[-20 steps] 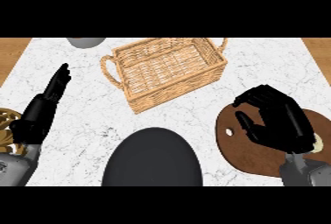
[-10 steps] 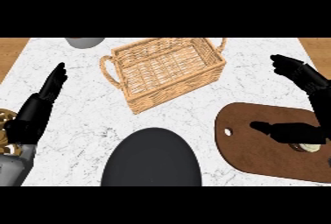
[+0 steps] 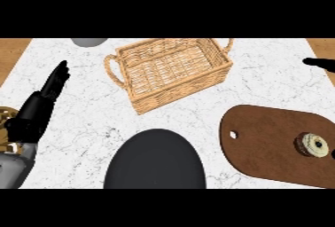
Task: Pick the cupcake from the cutting board and place it in the basket
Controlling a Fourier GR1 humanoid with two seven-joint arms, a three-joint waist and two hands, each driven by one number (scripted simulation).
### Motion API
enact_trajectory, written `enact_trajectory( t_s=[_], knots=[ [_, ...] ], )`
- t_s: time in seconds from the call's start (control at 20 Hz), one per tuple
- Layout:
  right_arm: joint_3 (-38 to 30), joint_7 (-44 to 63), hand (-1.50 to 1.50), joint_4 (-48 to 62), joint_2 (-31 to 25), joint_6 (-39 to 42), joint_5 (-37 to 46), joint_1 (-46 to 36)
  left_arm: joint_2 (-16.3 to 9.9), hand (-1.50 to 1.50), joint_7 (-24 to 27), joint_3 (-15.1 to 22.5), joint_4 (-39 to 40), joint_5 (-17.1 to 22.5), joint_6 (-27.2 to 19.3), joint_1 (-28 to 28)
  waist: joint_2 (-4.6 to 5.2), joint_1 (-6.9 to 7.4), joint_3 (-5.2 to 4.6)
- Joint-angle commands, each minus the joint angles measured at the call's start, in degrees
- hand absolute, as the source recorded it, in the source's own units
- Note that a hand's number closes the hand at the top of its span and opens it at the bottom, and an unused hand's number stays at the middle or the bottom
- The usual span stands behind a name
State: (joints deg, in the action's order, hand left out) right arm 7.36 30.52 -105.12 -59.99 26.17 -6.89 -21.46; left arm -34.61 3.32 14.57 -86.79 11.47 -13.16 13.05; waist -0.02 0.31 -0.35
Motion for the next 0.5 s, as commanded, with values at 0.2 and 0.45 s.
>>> enact_trajectory(
  t_s=[0.2,0.45],
  knots=[
    [1.0,5.0,-1.50,8.4,-7.5,21.7,-10.9,-8.3,1.8,0.00,-1.1,-1.0,4.4,-1.1,1.7,4.9,0.35,0.19,0.23],
    [-0.4,0.5,-1.50,13.1,-4.7,26.2,-3.7,-6.2,2.4,0.00,2.0,-3.7,3.7,-1.8,3.5,0.7,0.09,-0.03,0.34]
  ],
)
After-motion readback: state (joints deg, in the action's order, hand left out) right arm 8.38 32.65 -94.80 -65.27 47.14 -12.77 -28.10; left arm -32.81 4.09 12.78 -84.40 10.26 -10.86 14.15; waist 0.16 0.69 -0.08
